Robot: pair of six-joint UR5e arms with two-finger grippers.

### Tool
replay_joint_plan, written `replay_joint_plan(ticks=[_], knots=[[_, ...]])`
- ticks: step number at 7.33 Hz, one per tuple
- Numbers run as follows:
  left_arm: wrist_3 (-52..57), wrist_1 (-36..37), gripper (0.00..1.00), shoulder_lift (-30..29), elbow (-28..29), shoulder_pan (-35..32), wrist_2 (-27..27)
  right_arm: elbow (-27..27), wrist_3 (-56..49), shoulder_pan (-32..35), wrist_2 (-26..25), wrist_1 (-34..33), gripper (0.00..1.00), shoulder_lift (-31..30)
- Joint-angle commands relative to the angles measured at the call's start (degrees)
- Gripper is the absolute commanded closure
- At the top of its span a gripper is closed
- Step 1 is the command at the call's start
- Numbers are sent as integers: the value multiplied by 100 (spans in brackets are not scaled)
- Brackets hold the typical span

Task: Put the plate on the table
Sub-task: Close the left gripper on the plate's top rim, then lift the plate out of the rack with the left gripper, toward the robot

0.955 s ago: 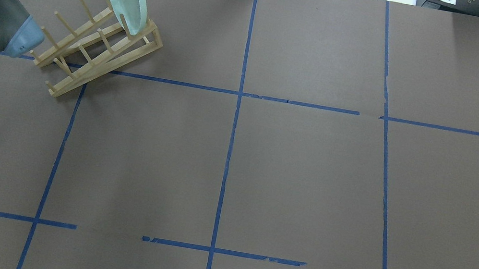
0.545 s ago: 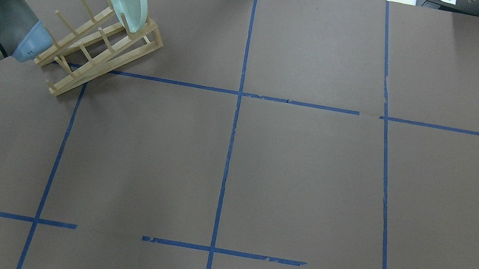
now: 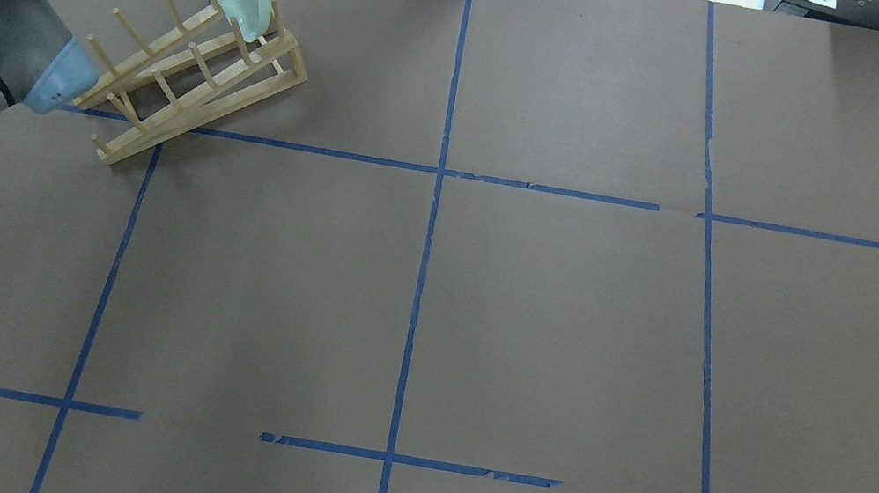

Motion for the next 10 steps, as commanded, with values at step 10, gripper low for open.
replay_joint_plan(ticks=[10], knots=[[1637, 9113, 100, -1906, -919, 2822, 686, 0, 0, 0, 0, 0, 0, 0]])
